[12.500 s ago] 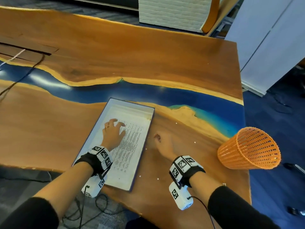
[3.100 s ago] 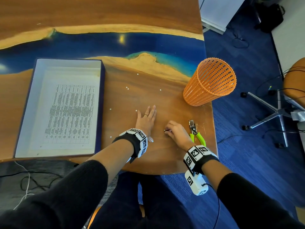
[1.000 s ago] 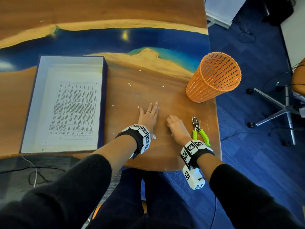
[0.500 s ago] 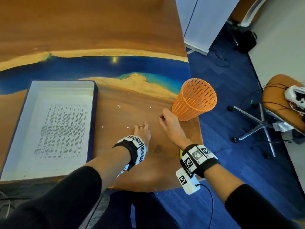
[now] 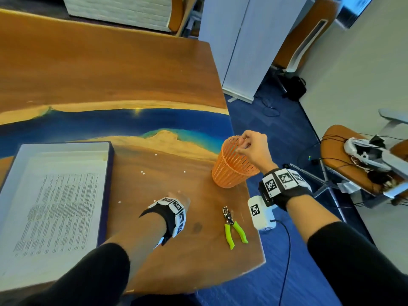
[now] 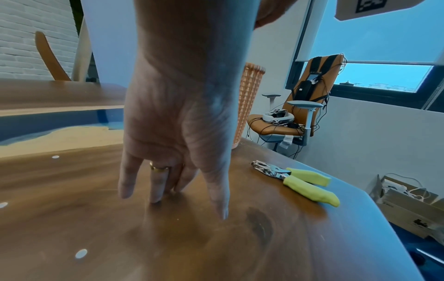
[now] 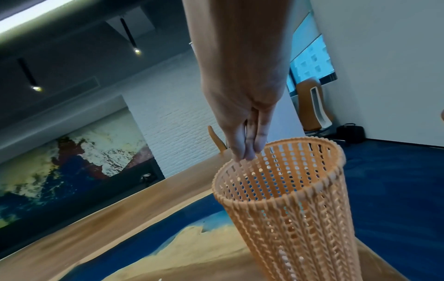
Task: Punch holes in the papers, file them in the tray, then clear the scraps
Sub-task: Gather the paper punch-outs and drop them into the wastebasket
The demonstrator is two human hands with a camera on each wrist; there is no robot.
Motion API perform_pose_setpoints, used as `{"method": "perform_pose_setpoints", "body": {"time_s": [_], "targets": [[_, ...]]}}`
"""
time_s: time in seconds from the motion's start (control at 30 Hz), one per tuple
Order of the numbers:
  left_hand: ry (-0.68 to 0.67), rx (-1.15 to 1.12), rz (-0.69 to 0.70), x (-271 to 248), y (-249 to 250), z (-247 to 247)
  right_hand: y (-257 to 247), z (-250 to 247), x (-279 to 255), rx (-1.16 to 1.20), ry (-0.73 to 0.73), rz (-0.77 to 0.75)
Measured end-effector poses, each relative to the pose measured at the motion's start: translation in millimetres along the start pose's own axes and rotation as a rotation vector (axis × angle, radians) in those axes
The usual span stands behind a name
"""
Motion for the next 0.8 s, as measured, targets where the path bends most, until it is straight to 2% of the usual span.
{"method": "perform_pose_setpoints", "body": {"time_s": [0.17, 0.27, 0.5, 0.57, 0.67, 0.73, 0.8], "targets": [[-0.095, -0.064, 0.061, -4, -5, -3, 5, -1, 5, -0.016, -0.073, 0.028], [-0.072, -0.089, 0.061, -8, -5, -4, 6, -1, 5, -0.014, -0.096, 0.034], [0.046, -0.036, 0.014, -4, -5, -9, 6, -9, 3, -0.069, -0.024, 0.061], [0.13, -0.008, -0.024, 0, -8, -15, -7, -10, 4, -0.042, 0.029, 0.025], [0.191, 0.019, -0.079, 1, -19, -19, -49, -7, 3, 0.038, 0.096, -0.115], [0.22, 0.022, -0.111, 4, -28, -21, -81, 15, 4, 0.058, 0.058, -0.213], [0.233, 0.017, -0.124, 9, -34, -23, -100, 54, 3, 0.078, -0.036, -0.248]]}}
Point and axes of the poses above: each hand's wrist, its own x-axis towards the middle knuckle, its own z-axis out of the palm, y = z × x, the point moved 7 cm from there along x, towards the middle knuckle, and after that the axes turned 8 degrees about -x, right-handed, at the moved point
